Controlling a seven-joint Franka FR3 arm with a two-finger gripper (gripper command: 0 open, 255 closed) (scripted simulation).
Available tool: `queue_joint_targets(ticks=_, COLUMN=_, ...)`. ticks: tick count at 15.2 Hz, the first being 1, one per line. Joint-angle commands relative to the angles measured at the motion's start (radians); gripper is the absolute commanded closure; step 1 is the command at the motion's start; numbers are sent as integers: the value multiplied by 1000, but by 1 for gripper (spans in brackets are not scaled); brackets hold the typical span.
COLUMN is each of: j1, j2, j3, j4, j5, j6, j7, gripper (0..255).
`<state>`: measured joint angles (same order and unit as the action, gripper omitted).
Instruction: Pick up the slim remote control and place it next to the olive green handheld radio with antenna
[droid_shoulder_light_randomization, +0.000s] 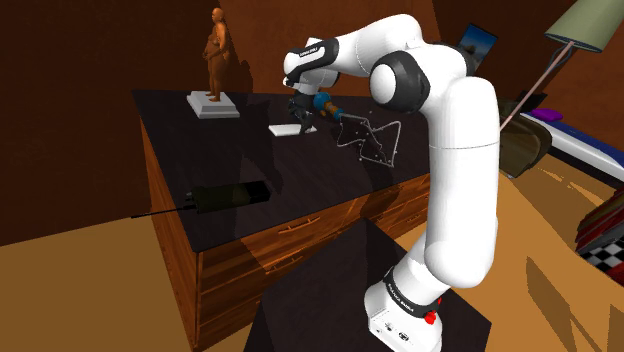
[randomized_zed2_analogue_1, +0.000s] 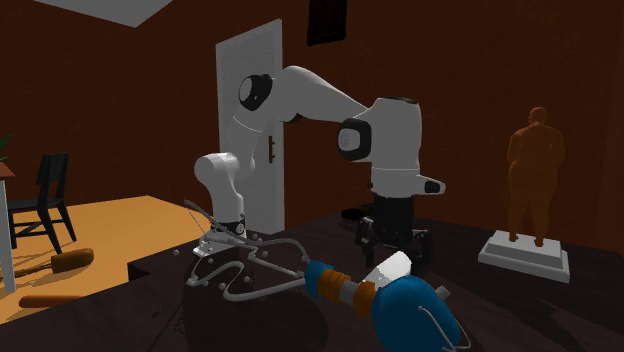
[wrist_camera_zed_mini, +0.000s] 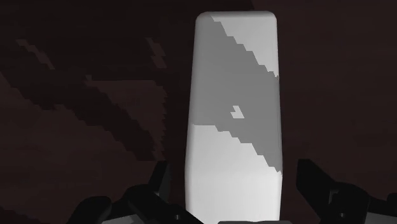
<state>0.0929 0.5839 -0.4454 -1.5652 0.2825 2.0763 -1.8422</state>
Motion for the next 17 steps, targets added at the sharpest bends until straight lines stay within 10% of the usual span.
queue_joint_targets(ticks=1, j1=0, j2=0, j3=0, j4=0, j5=0, j6=0, j7=0, gripper=0)
queue_joint_targets(ticks=2, j1=0, j2=0, j3=0, j4=0, j5=0, j6=0, j7=0, gripper=0)
queue_joint_targets(ticks=3, j1=0, j2=0, j3=0, j4=0, j5=0, j6=0, j7=0, gripper=255)
queue_joint_targets(ticks=17, j1=4, j2=-28, j3=-9, j4=26, j5=-14, j6=-51, j7=9, gripper=255)
